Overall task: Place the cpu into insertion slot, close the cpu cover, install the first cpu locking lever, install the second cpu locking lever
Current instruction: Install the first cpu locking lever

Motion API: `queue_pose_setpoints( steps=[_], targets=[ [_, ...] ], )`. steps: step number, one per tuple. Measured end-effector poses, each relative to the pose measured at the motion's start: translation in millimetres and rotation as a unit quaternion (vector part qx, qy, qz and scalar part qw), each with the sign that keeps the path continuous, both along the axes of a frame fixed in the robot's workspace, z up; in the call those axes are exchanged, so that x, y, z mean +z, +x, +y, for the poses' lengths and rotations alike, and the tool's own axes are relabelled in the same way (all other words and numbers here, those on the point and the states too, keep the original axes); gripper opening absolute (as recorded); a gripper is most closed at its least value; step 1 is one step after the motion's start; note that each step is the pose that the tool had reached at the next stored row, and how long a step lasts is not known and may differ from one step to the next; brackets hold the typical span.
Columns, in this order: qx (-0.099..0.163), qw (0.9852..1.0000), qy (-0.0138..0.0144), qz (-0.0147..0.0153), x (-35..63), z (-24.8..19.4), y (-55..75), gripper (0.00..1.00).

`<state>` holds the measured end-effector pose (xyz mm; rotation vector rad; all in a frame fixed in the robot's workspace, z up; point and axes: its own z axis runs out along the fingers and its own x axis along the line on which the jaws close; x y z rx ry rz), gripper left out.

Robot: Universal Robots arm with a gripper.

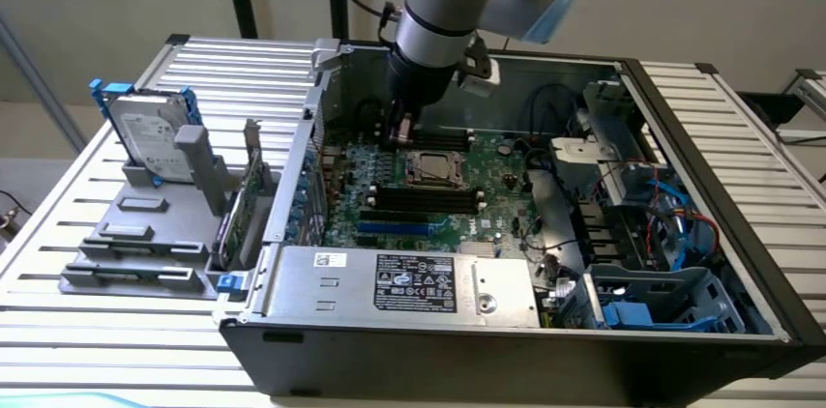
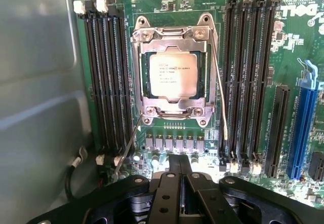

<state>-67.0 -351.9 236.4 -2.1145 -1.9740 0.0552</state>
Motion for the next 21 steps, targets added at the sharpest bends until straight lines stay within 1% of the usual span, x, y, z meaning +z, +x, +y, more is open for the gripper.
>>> queue_pose_setpoints(
  steps=[4,7,12,14,15,16,21],
  targets=[
    [-0.031,0.9995,0.0000,0.0001,0.0,-0.1,0.0,0.11],
    [-0.035,0.9994,0.0000,0.0002,0.0,-1.4,-1.6,0.11],
    [-0.036,0.9993,0.0001,0.0005,0.0,-3.1,-11.3,0.11],
    [-0.037,0.9993,0.0010,0.0009,0.6,-3.2,-14.9,0.11],
    [-0.037,0.9993,0.0026,0.0011,1.1,-3.2,-16.1,0.11],
    [-0.038,0.9992,0.0051,0.0012,1.9,-3.2,-17.2,0.11],
    [-0.050,0.9985,0.0214,0.0018,7.3,-3.2,-20.6,0.11]
  ],
)
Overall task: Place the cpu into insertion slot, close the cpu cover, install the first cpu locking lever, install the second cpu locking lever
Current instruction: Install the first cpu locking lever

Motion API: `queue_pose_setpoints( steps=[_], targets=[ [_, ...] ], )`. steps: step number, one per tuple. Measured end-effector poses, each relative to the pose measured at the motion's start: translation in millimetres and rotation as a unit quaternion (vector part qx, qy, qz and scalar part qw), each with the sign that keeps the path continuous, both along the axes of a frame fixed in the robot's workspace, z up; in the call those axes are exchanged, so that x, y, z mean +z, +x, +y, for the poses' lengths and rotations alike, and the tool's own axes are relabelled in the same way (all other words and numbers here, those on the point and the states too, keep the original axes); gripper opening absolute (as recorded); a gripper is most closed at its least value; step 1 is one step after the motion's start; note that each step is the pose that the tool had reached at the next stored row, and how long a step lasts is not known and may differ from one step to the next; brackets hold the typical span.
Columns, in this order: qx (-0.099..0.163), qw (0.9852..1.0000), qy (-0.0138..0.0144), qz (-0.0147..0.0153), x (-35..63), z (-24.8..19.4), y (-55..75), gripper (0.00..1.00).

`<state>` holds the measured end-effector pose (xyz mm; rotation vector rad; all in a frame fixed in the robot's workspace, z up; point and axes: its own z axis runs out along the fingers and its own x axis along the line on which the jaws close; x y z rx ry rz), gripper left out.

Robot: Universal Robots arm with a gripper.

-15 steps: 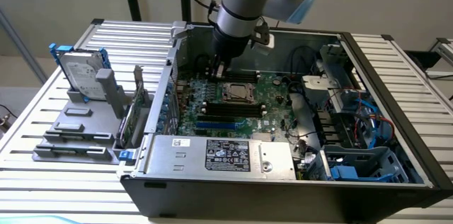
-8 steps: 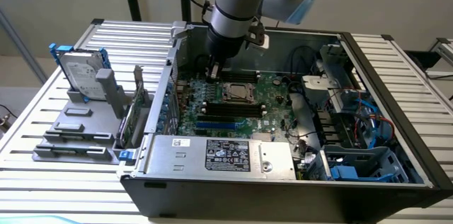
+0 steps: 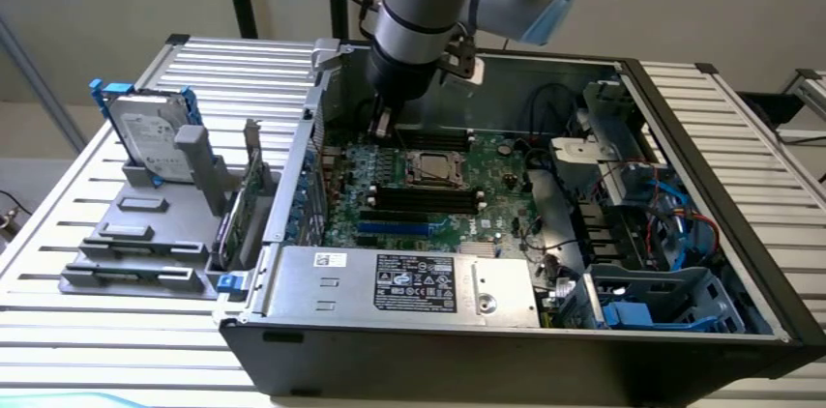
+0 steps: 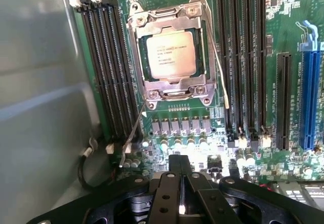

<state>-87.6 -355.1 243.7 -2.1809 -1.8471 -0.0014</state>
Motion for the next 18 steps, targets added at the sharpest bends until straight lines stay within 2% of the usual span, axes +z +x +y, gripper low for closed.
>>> queue_pose_setpoints(
  steps=[6,8,10,15,18],
  targets=[
    [-0.026,0.9995,0.0170,0.0011,2.9,0.0,-1.8,0.11],
    [-0.035,0.9992,0.0210,0.0016,3.2,0.0,-2.3,0.11],
    [-0.046,0.9987,0.0221,0.0026,3.2,0.1,-2.4,0.11],
    [-0.072,0.9971,0.0220,0.0069,1.6,0.3,-2.6,0.11],
    [-0.078,0.9967,0.0219,0.0075,0.3,1.3,-5.0,0.11]
  ],
)
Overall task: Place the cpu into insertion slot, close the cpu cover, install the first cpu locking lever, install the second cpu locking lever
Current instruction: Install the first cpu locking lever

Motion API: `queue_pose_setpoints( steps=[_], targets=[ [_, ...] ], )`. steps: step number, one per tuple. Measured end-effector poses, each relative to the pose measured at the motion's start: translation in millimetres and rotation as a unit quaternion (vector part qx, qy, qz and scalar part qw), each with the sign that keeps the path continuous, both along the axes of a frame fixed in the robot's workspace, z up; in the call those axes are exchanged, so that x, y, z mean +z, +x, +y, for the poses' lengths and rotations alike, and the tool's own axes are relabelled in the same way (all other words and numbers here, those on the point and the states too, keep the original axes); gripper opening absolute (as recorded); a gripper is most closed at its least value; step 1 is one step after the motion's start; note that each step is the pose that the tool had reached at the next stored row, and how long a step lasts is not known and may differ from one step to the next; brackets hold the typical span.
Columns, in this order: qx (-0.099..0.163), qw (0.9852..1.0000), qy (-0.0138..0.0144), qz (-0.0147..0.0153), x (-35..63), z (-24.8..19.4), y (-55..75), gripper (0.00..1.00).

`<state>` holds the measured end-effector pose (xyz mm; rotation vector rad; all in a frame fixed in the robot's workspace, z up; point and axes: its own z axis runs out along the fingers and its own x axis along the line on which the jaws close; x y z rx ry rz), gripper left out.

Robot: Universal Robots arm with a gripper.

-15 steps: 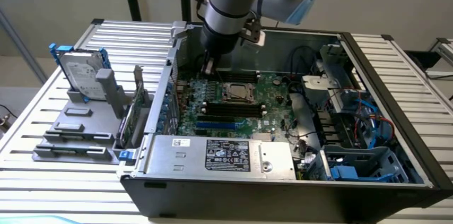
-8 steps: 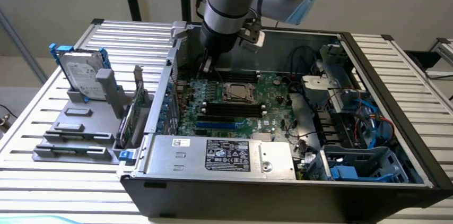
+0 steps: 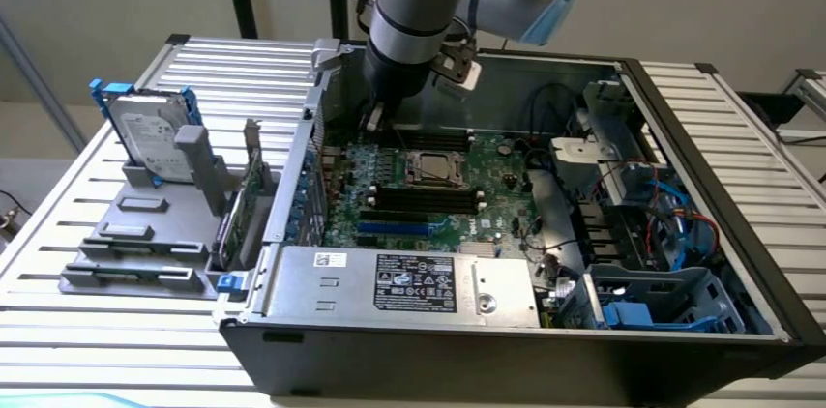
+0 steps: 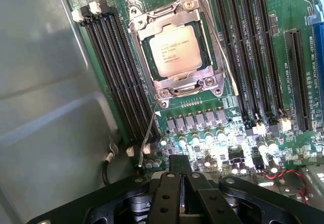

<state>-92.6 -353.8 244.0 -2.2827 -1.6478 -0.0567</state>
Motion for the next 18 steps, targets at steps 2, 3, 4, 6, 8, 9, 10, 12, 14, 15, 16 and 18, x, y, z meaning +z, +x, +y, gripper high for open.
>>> queue_pose_setpoints(
  steps=[2,3,4,6,8,9,10,12,14,15,16,18],
  targets=[
    [-0.004,1.0000,0.0006,0.0001,-0.1,0.0,-1.3,0.11],
    [-0.006,1.0000,0.0022,0.0001,-0.2,0.1,-1.8,0.11],
    [-0.009,0.9999,0.0043,0.0001,-0.2,0.1,-2.2,0.11],
    [-0.015,0.9998,0.0119,0.0001,-0.2,0.1,-2.8,0.11],
    [-0.021,0.9996,0.0201,0.0001,-0.2,0.1,-3.3,0.11],
    [-0.025,0.9994,0.0233,0.0002,-0.2,0.1,-3.5,0.11],
    [-0.028,0.9993,0.0261,0.0001,-0.2,0.1,-3.6,0.11],
    [-0.036,0.9989,0.0309,0.0001,-0.2,0.1,-3.8,0.11],
    [-0.044,0.9984,0.0357,0.0000,-0.2,0.1,-3.9,0.11],
    [-0.048,0.9981,0.0382,0.0000,-0.2,0.1,-4.0,0.11],
    [-0.052,0.9978,0.0410,0.0000,-0.2,0.1,-4.2,0.11],
    [-0.059,0.9971,0.0484,0.0001,-0.2,0.1,-4.4,0.11]
  ],
)
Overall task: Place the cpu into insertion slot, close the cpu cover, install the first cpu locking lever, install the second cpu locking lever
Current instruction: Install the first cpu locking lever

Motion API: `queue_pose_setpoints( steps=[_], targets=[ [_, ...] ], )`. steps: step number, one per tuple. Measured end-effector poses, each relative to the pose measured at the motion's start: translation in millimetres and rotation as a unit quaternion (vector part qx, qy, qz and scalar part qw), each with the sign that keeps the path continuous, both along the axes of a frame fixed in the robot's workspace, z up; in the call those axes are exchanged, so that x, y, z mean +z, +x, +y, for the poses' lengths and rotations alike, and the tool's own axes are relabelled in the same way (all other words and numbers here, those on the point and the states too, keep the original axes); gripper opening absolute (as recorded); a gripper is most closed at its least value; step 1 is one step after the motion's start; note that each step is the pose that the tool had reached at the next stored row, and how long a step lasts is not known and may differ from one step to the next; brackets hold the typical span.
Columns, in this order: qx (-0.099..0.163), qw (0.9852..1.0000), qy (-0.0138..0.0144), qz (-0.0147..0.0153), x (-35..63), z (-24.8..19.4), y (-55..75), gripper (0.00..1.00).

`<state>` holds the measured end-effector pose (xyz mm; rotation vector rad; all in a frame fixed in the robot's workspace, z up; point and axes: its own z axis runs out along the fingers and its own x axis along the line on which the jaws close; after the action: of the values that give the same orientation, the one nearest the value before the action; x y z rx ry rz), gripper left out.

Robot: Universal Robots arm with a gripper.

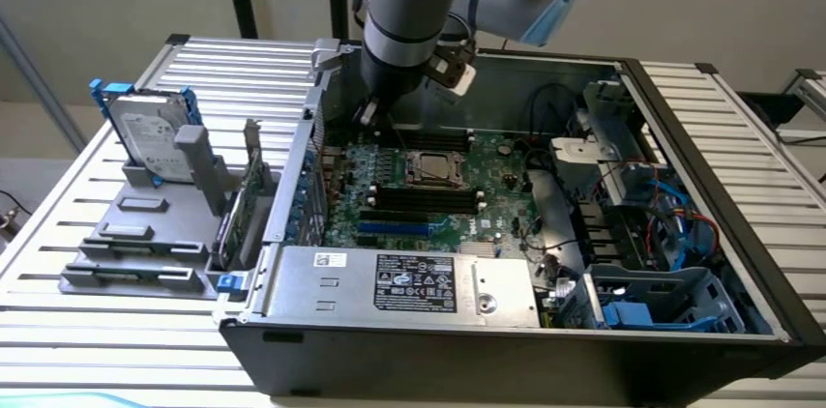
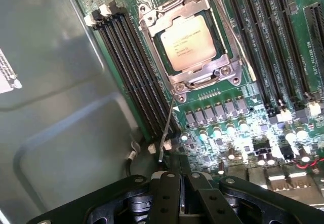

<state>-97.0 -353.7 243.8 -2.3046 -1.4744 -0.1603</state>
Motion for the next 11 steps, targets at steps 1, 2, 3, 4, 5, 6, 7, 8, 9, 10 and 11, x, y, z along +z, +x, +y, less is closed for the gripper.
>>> queue_pose_setpoints(
  steps=[1,2,3,4,5,6,7,8,9,10,11],
  targets=[
    [-0.003,1.0000,0.0050,0.0000,0.0,0.0,-0.1,0.11],
    [-0.006,0.9999,0.0113,0.0000,0.0,0.0,-0.1,0.11],
    [-0.009,0.9998,0.0181,0.0000,0.0,0.0,-0.2,0.11],
    [-0.010,0.9997,0.0235,0.0000,0.0,0.0,-0.2,0.11],
    [-0.011,0.9996,0.0272,0.0000,0.0,0.0,-0.1,0.11],
    [-0.012,0.9995,0.0297,0.0000,0.0,0.0,0.2,0.11],
    [-0.013,0.9995,0.0302,0.0001,0.0,0.0,1.3,0.11],
    [-0.013,0.9995,0.0303,0.0001,0.0,0.1,3.5,0.11],
    [-0.014,0.9994,0.0303,0.0000,0.0,0.0,6.0,0.11],
    [-0.014,0.9994,0.0303,0.0000,0.0,0.0,9.0,0.11],
    [-0.015,0.9994,0.0303,0.0000,0.0,0.0,12.1,0.11]
  ],
)
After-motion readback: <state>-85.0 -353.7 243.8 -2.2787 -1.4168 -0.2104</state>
